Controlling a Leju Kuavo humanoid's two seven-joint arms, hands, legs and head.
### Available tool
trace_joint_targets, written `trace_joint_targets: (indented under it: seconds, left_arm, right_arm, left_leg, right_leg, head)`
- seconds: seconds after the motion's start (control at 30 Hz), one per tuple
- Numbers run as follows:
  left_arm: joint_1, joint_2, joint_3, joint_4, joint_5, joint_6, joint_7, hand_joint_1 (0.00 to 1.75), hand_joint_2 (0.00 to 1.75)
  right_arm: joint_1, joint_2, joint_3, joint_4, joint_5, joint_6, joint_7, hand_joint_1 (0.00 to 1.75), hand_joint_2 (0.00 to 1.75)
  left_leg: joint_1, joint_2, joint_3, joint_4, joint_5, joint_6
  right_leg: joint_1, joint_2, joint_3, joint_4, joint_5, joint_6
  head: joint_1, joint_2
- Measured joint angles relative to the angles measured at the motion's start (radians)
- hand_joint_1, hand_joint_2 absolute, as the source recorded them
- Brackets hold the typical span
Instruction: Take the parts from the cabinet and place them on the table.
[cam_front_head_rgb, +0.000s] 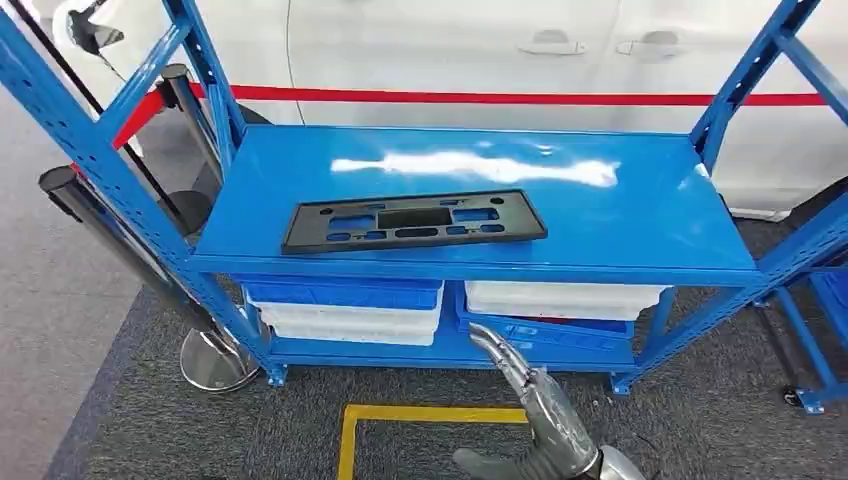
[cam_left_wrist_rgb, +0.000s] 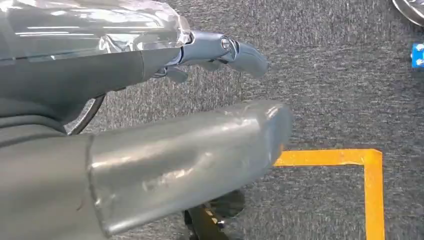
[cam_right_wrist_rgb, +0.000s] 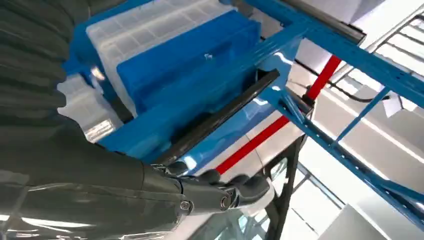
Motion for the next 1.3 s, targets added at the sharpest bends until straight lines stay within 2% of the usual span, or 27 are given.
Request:
trace_joint_targets:
  seconds: [0.07,0.1,0.13,0.17,0.23,0.27,0.3,0.4,0.47,0.5,0.57,0.6,0.63,0.67,0.77,0.8,0.83,0.93,1.0,1.03,1.07,1.1,1.13,1.17,1.2,1.27,1.3]
  left_arm:
    - [0.0,-0.001,0.008,0.002,0.0,-0.002,0.0,0.0,0.0]
    - [0.0,-0.002,0.01,0.003,-0.001,-0.003,0.0,0.0,0.0]
    - [0.001,-0.002,0.011,0.004,-0.002,-0.003,0.0,0.0,0.0]
    - [0.001,-0.002,0.012,0.005,-0.003,-0.004,0.0,0.0,0.0]
    - [0.0,-0.006,0.012,0.005,-0.01,-0.005,-0.001,0.0,0.0]
    - [0.0,-0.006,0.012,0.005,-0.013,-0.006,-0.002,0.0,0.0]
    - [-0.001,-0.006,0.012,0.005,-0.014,-0.007,-0.002,0.0,0.0]
    - [-0.002,-0.007,0.012,0.005,-0.019,-0.009,-0.005,0.0,0.0]
    - [-0.004,-0.007,0.012,0.006,-0.021,-0.011,-0.006,0.0,0.0]
    - [-0.006,-0.008,0.012,0.006,-0.021,-0.012,-0.008,0.0,0.0]
    - [-0.006,-0.008,0.012,0.006,-0.025,-0.014,-0.009,0.0,0.0]
    - [-0.005,-0.006,0.012,0.006,-0.03,-0.016,-0.01,0.0,0.0]
    - [-0.002,-0.005,0.012,0.006,-0.033,-0.018,-0.014,0.0,0.0]
    - [0.0,-0.004,0.012,0.006,-0.035,-0.02,-0.018,0.0,0.0]
    - [0.003,0.006,0.012,0.006,-0.043,-0.033,-0.032,0.0,0.0]
    - [0.003,0.007,0.012,0.006,-0.047,-0.038,-0.036,0.0,0.0]
    - [0.002,0.007,0.012,0.006,-0.052,-0.044,-0.042,0.0,0.0]
    - [0.013,0.009,0.012,0.006,-0.055,-0.056,-0.048,0.0,0.0]
    - [0.013,0.01,0.012,0.006,-0.06,-0.066,-0.055,0.0,0.0]
    - [0.013,0.011,0.012,0.006,-0.065,-0.073,-0.059,0.0,0.0]
    - [0.014,0.012,0.011,0.006,-0.07,-0.079,-0.061,0.0,0.0]
    - [0.015,0.013,0.011,0.006,-0.074,-0.084,-0.063,0.0,0.0]
    - [0.017,0.013,0.011,0.006,-0.076,-0.091,-0.065,0.0,0.0]
    - [0.019,0.013,0.011,0.006,-0.081,-0.099,-0.068,0.0,0.0]
    - [0.02,0.013,0.011,0.006,-0.086,-0.111,-0.071,0.0,0.0]
    - [0.02,0.013,0.011,0.006,-0.088,-0.142,-0.077,0.0,0.0]
    - [0.02,0.011,0.011,0.006,-0.089,-0.16,-0.081,0.0,0.0]
  right_arm:
    - [-0.003,-0.004,0.011,0.0,0.071,-0.021,0.023,0.0,1.75]
    - [-0.003,-0.005,0.016,0.002,0.11,-0.031,0.034,0.0,1.75]
    - [-0.004,-0.005,0.02,0.005,0.142,-0.04,0.043,0.0,1.75]
    - [-0.006,-0.005,0.026,0.009,0.179,-0.051,0.054,0.0,1.75]
    - [-0.012,-0.003,0.039,0.02,0.246,-0.072,0.072,0.0,1.75]
    - [-0.017,-0.002,0.043,0.028,0.281,-0.083,0.083,0.0,1.75]
    - [-0.024,0.002,0.049,0.04,0.315,-0.094,0.093,0.0,1.75]
    - [-0.033,0.018,0.063,0.072,0.414,-0.132,0.12,0.0,1.75]
    - [-0.043,0.035,0.071,0.094,0.476,-0.154,0.137,0.0,1.75]
    - [-0.051,0.044,0.075,0.105,0.507,-0.168,0.145,0.0,1.75]
    - [-0.063,0.063,0.087,0.141,0.576,-0.194,0.166,0.0,1.75]
    - [-0.066,0.07,0.089,0.156,0.606,-0.204,0.177,0.0,1.75]
    - [-0.069,0.077,0.092,0.175,0.641,-0.215,0.186,0.0,1.75]
    - [-0.074,0.082,0.096,0.189,0.666,-0.225,0.198,0.0,1.75]
    - [-0.101,0.103,0.112,0.241,0.756,-0.264,0.238,0.0,1.75]
    - [-0.11,0.108,0.115,0.256,0.78,-0.275,0.25,0.0,1.75]
    - [-0.114,0.111,0.117,0.264,0.809,-0.283,0.266,0.0,1.75]
    - [-0.13,0.125,0.125,0.292,0.868,-0.315,0.302,0.0,1.75]
    - [-0.149,0.142,0.136,0.328,0.908,-0.331,0.326,0.0,1.75]
    - [-0.157,0.15,0.14,0.345,0.93,-0.344,0.34,0.0,1.75]
    - [-0.165,0.157,0.144,0.365,0.953,-0.356,0.354,0.0,1.75]
    - [-0.172,0.163,0.148,0.384,0.973,-0.364,0.365,0.0,1.75]
    - [-0.176,0.169,0.152,0.405,0.995,-0.373,0.379,0.0,1.75]
    - [-0.18,0.178,0.154,0.423,1.014,-0.381,0.391,0.0,1.75]
    - [-0.185,0.191,0.156,0.44,1.031,-0.391,0.399,0.0,1.75]
    - [-0.198,0.216,0.155,0.465,1.052,-0.404,0.402,0.0,1.75]
    - [-0.205,0.228,0.155,0.476,1.058,-0.409,0.402,0.0,1.75]
  left_leg:
    - [-0.001,0.001,-0.006,0.0,0.002,0.002]
    - [-0.002,0.001,-0.007,0.0,0.002,0.002]
    - [-0.002,0.0,-0.006,0.0,0.001,0.002]
    - [-0.001,-0.001,-0.004,0.001,0.0,0.001]
    - [0.0,-0.006,0.0,0.008,-0.006,-0.008]
    - [0.0,-0.006,0.0,0.015,-0.012,-0.015]
    - [-0.008,-0.007,-0.01,0.025,-0.02,-0.026]
    - [-0.005,-0.006,-0.014,0.022,-0.018,-0.043]
    - [0.0,-0.005,-0.011,0.035,-0.031,-0.055]
    - [0.0,-0.004,-0.03,0.072,-0.057,-0.058]
    - [0.001,-0.004,-0.111,0.234,-0.137,-0.064]
    - [0.001,-0.004,-0.147,0.306,-0.158,-0.067]
    - [0.001,-0.004,-0.165,0.336,-0.156,-0.067]
    - [0.002,-0.004,-0.161,0.318,-0.13,-0.068]
    - [0.005,-0.002,-0.058,0.079,0.005,-0.064]
    - [-0.001,-0.003,-0.047,0.051,-0.013,-0.061]
    - [-0.003,-0.006,-0.047,0.048,-0.006,-0.048]
    - [-0.007,-0.007,-0.051,0.045,-0.002,-0.029]
    - [-0.001,-0.004,-0.048,0.036,0.007,-0.013]
    - [-0.002,-0.004,-0.05,0.036,0.008,-0.005]
    - [-0.004,-0.003,-0.052,0.036,0.008,-0.004]
    - [-0.007,-0.003,-0.054,0.036,0.008,-0.002]
    - [-0.01,-0.004,-0.055,0.036,0.009,-0.001]
    - [-0.013,-0.005,-0.054,0.036,0.009,-0.001]
    - [-0.016,-0.005,-0.052,0.036,0.009,-0.001]
    - [-0.021,-0.007,-0.047,0.036,0.008,-0.002]
    - [-0.02,-0.006,-0.047,0.036,0.007,-0.003]
  right_leg:
    - [-0.001,0.0,-0.078,0.151,-0.071,0.003]
    - [-0.001,0.0,-0.113,0.214,-0.086,0.006]
    - [-0.002,0.0,-0.126,0.233,-0.077,0.008]
    - [-0.004,-0.001,-0.117,0.205,-0.045,0.01]
    - [-0.008,-0.003,-0.049,0.054,0.051,0.009]
    - [-0.009,-0.003,-0.013,-0.026,0.082,0.005]
    - [0.0,-0.003,-0.003,-0.047,0.061,0.0]
    - [0.006,0.002,-0.014,-0.041,0.06,-0.018]
    - [-0.004,-0.001,-0.008,-0.051,0.066,-0.032]
    - [-0.004,-0.002,-0.008,-0.052,0.065,-0.038]
    - [0.0,-0.006,-0.01,-0.051,0.064,-0.045]
    - [0.001,-0.008,-0.01,-0.051,0.062,-0.047]
    - [0.002,-0.009,-0.01,-0.049,0.062,-0.047]
    - [0.002,-0.008,-0.009,-0.048,0.061,-0.048]
    - [0.0,-0.007,-0.006,-0.04,0.054,-0.04]
    - [0.007,-0.006,-0.008,-0.036,0.052,-0.033]
    - [0.008,-0.004,-0.011,-0.035,0.053,-0.028]
    - [0.006,-0.005,-0.008,-0.045,0.061,-0.009]
    - [0.003,-0.005,-0.02,-0.015,0.032,-0.002]
    - [0.004,-0.004,-0.05,0.048,-0.007,-0.002]
    - [0.006,-0.004,-0.09,0.132,-0.047,-0.002]
    - [0.006,-0.004,-0.127,0.207,-0.076,-0.001]
    - [0.006,-0.004,-0.153,0.256,-0.086,-0.002]
    - [0.007,-0.004,-0.155,0.259,-0.072,-0.005]
    - [0.008,-0.004,-0.133,0.213,-0.035,-0.011]
    - [0.018,-0.004,-0.049,0.046,0.052,-0.032]
    - [0.024,-0.004,-0.019,-0.02,0.06,-0.045]
  head:
    - [0.002,0.0]
    - [0.001,0.0]
    - [0.002,0.0]
    - [0.002,0.0]
    - [0.002,0.0]
    - [0.003,0.0]
    - [0.005,0.0]
    - [0.002,0.0]
    - [0.002,0.0]
    - [-0.005,0.0]
    - [-0.008,0.0]
    - [-0.009,0.0]
    - [-0.008,0.0]
    - [-0.009,0.0]
    - [-0.009,0.0]
    - [-0.011,0.0]
    - [-0.012,0.0]
    - [-0.01,0.0]
    - [-0.007,0.0]
    - [-0.006,0.0]
    - [-0.004,0.0]
    - [-0.004,0.0]
    - [-0.004,0.0]
    - [-0.004,0.0]
    - [-0.003,0.0]
    - [-0.004,0.0]
    - [-0.004,0.0]
